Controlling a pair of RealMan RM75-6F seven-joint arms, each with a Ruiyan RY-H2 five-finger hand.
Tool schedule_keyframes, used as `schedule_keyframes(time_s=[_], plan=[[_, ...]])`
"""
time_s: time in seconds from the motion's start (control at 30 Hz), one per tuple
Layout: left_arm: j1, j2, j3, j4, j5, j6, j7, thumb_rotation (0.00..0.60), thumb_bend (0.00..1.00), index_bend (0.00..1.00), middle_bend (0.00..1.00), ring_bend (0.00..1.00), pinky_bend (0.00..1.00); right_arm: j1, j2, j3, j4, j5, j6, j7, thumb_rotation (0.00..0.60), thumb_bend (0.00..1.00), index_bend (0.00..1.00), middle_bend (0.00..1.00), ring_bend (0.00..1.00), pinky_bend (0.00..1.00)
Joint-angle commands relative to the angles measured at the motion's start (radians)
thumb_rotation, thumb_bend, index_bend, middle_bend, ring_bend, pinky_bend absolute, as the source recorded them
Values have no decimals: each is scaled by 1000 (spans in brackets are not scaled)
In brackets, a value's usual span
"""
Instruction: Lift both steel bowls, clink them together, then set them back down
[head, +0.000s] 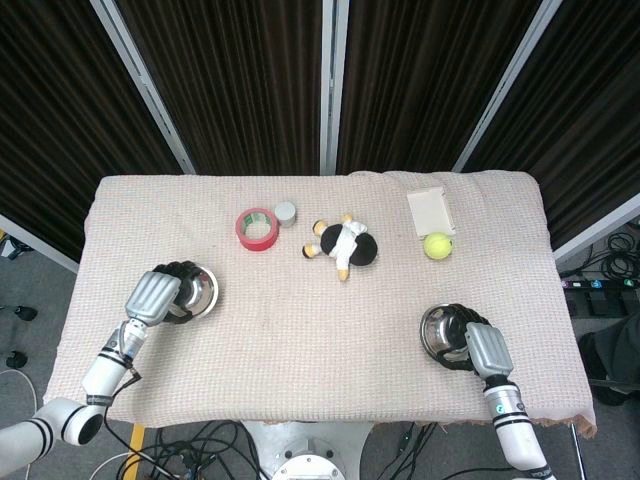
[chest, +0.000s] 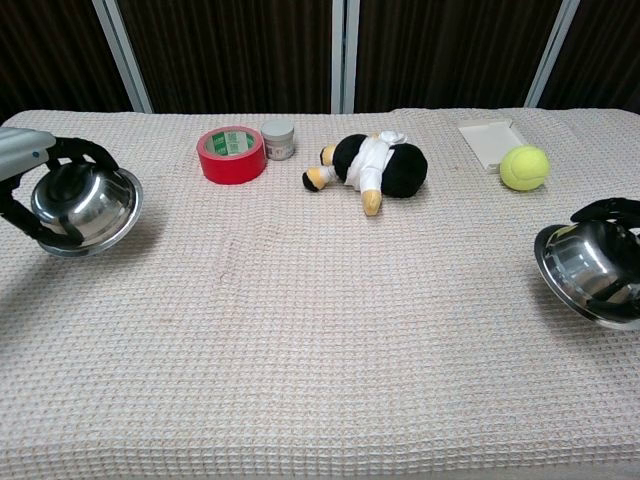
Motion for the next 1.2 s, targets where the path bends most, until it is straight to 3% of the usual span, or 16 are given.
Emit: schedule_keyframes(time_s=[0.03,0.13,0.2,0.27,0.37,0.43,0.5,0.57,0.7,0.9,1.2], plan=[[-33,5,-2,-6,-21,-64,19,600,288,452,442,437,654,6,-4,9,-3,3,-18,-17,600,188,331,284,235,319],[-58,-1,-10,-8,-29,-97,24,600,288,450,442,437,646,10,-4,18,-7,6,-33,-27,600,186,311,268,221,308],[-73,-5,-12,-9,-34,-122,22,600,289,391,414,413,617,11,-4,25,-8,9,-39,-31,600,179,289,253,209,299],[-90,-3,-13,-10,-42,-154,25,600,277,282,342,339,539,13,-3,33,-11,12,-47,-33,600,164,257,232,191,284],[-102,-8,-12,-1,-43,-173,9,600,210,91,213,174,333,19,7,37,-18,8,-69,-28,600,131,157,173,112,225],[-103,-13,-8,9,-36,-166,0,600,155,36,145,82,221,23,16,37,-25,4,-86,-22,600,103,56,105,31,148],[-96,-22,-5,24,-24,-141,-14,600,116,11,57,27,170,24,23,39,-28,-4,-93,-15,600,76,4,38,0,84],[-88,-32,-6,40,-15,-109,-29,600,92,0,4,3,149,22,27,40,-26,-15,-92,-5,600,50,0,6,0,48],[-77,-23,-1,36,-13,-90,-43,600,70,0,0,0,144,18,37,39,-33,-26,-98,6,600,26,0,0,0,18],[-23,31,1,-57,-48,-29,-14,600,64,0,0,0,144,0,49,36,-48,-55,-72,23,600,19,0,0,0,12],[244,52,14,-240,-154,338,117,600,64,0,18,0,144,-95,38,17,18,-132,113,-22,600,0,0,0,0,0]])
